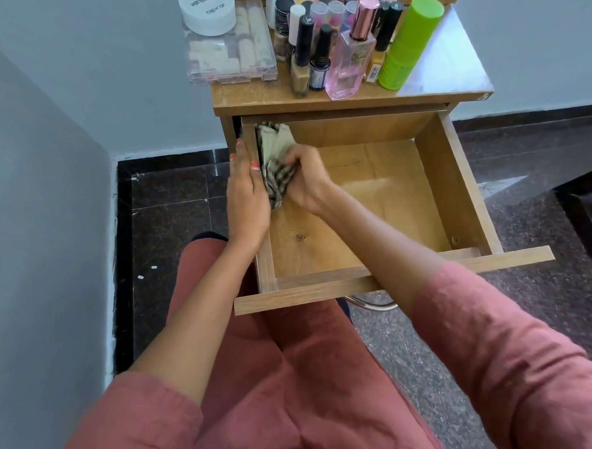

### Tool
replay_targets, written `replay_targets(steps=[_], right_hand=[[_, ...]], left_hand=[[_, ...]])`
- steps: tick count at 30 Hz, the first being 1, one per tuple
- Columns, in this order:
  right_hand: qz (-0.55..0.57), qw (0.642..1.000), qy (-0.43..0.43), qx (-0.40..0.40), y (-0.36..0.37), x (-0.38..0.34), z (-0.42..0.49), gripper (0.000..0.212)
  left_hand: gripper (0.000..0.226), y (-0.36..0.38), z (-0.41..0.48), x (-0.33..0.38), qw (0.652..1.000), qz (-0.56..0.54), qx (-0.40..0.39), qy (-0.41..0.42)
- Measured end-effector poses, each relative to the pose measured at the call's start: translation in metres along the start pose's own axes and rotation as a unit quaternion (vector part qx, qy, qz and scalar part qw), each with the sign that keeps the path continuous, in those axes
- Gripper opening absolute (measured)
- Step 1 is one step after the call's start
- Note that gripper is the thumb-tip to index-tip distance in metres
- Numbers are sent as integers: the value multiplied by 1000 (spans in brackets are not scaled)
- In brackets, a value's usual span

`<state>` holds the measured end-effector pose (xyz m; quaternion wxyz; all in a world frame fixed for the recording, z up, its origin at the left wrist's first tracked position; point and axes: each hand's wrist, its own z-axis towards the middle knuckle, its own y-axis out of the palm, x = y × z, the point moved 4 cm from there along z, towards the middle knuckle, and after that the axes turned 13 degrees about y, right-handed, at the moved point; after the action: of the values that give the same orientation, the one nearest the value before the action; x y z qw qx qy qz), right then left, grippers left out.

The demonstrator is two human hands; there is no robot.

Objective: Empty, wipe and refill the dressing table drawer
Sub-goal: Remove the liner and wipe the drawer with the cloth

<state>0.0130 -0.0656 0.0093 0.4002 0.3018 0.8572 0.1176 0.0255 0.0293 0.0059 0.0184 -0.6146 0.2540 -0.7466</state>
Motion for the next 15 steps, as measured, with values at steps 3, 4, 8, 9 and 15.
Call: replay_targets(steps=[3, 4, 8, 9, 15], right_hand=[[50, 998, -16, -23, 7, -3, 9, 39], [25, 1000, -10, -12, 9, -4, 12, 44], [-135, 987, 6, 91, 9, 1, 18, 56], [-145, 985, 0, 98, 8, 3, 16, 50], [-168, 984, 47, 27, 2, 29, -25, 32]], left_hand=[[45, -1, 1, 0, 1000, -8, 6, -4], [45, -1, 2, 0, 1000, -11, 10, -7], [43, -2, 1, 0, 999, -26, 32, -20], [42, -3, 1, 1, 998, -33, 40, -21], [43, -3, 1, -2, 996, -57, 51, -34]])
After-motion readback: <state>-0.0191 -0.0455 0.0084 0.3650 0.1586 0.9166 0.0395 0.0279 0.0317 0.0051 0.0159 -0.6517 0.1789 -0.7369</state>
